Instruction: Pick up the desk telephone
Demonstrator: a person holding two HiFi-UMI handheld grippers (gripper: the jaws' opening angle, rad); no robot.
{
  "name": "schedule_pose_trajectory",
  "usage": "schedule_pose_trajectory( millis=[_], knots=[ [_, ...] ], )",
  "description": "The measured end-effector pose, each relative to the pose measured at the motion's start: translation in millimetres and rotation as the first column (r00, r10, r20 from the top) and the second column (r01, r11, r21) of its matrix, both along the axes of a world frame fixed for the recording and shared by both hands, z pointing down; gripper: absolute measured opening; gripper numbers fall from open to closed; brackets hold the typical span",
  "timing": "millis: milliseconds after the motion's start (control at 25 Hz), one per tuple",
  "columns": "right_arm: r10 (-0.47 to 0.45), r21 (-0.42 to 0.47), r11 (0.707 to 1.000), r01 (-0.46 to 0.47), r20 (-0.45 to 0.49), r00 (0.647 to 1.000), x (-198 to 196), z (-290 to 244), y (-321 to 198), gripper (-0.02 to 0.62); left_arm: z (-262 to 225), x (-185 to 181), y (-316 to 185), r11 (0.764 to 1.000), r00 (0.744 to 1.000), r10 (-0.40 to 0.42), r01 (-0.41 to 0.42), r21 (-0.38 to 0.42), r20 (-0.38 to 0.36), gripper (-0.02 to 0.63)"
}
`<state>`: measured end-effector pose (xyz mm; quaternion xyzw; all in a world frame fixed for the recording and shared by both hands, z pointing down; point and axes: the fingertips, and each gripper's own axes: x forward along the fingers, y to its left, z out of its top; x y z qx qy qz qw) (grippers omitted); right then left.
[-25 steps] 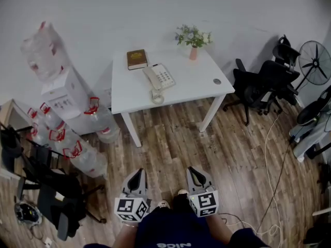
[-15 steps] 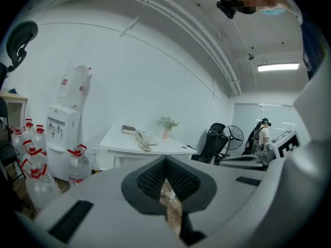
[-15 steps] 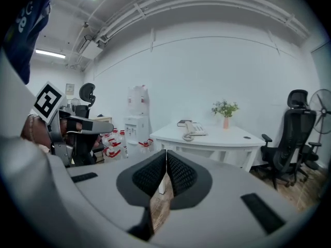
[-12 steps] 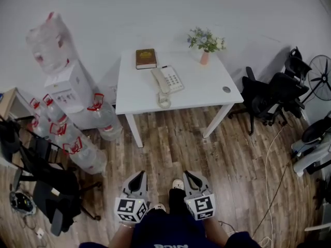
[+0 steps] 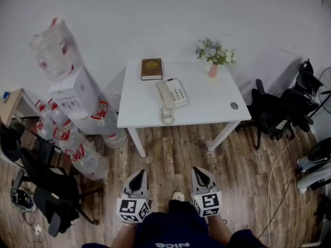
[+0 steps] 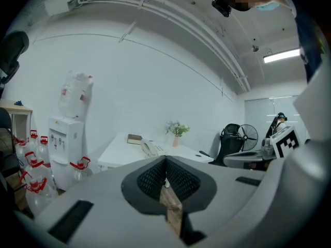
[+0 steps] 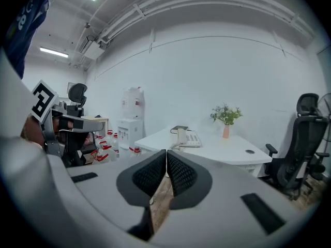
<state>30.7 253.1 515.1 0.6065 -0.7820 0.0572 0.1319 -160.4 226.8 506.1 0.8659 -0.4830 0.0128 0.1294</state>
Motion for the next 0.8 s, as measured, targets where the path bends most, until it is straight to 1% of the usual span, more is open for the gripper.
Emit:
schedule_pose_trajectory(
  millis=[80, 160, 320, 520, 680, 800],
  knots=[
    [-0.014, 0.003, 1.0, 0.014, -0.002, 1.0, 8, 0, -18, 0.023, -2, 7, -13, 1.0, 1.0, -0.022, 0.022, 0.001, 0.0, 0.015],
    [-0.042, 0.001, 0.999, 0.042, -0.009, 0.999, 13, 1, -32, 0.023, 1, 13, -24, 0.999, 0.999, -0.043, 0.044, -0.013, 0.005, 0.015],
    [-0.084, 0.001, 0.996, 0.084, 0.004, 0.996, 30, 4, -56, 0.023, 6, 36, -43, 0.998, 0.998, -0.056, 0.056, -0.03, 0.018, 0.015],
    [-0.109, -0.007, 0.994, 0.109, 0.022, 0.994, 58, 5, -83, 0.023, 7, 66, -65, 0.996, 0.997, -0.077, 0.077, -0.049, -0.003, 0.015],
    [-0.129, -0.005, 0.992, 0.129, 0.015, 0.992, 72, 5, -98, 0.023, 11, 80, -77, 0.994, 0.996, -0.09, 0.089, -0.061, -0.014, 0.016],
    [-0.128, -0.018, 0.992, 0.128, 0.013, 0.992, 80, 4, -103, 0.023, 13, 87, -82, 0.993, 0.996, -0.091, 0.09, -0.078, -0.014, 0.015]
  ],
)
